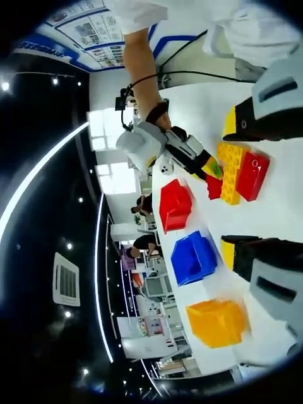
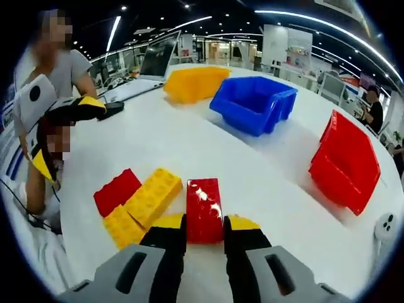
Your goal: Take apart the toy blocks one by one and place each separated block into its matching bin, sorting the blocks by their type until all the connected pieces are disassembled and separated into the correct bins
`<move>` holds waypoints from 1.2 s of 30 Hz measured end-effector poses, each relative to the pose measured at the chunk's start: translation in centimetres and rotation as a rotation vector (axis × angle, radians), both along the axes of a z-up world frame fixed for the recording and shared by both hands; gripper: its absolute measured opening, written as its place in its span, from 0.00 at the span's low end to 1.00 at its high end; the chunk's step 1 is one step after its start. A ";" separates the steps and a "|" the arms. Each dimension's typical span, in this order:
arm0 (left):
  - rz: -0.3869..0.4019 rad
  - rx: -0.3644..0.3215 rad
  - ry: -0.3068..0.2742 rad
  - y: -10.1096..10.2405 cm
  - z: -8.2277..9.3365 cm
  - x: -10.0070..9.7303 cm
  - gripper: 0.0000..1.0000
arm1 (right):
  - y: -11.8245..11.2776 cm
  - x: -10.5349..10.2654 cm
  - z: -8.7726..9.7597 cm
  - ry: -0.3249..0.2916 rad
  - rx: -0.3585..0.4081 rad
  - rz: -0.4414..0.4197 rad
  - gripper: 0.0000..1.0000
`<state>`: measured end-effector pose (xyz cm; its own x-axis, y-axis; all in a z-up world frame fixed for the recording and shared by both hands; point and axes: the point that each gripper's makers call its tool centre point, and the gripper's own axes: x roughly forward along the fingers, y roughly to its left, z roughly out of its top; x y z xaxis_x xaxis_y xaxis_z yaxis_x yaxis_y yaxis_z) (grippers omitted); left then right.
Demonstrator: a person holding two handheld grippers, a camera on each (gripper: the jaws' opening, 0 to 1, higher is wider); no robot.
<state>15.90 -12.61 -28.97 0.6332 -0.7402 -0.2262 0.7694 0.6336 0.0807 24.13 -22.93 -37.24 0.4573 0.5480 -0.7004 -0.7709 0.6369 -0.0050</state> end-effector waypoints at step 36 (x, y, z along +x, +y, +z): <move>-0.017 -0.282 -0.093 0.9 6.4 -0.7 0.61 | -11.1 14.9 8.9 -0.139 0.074 -0.477 0.25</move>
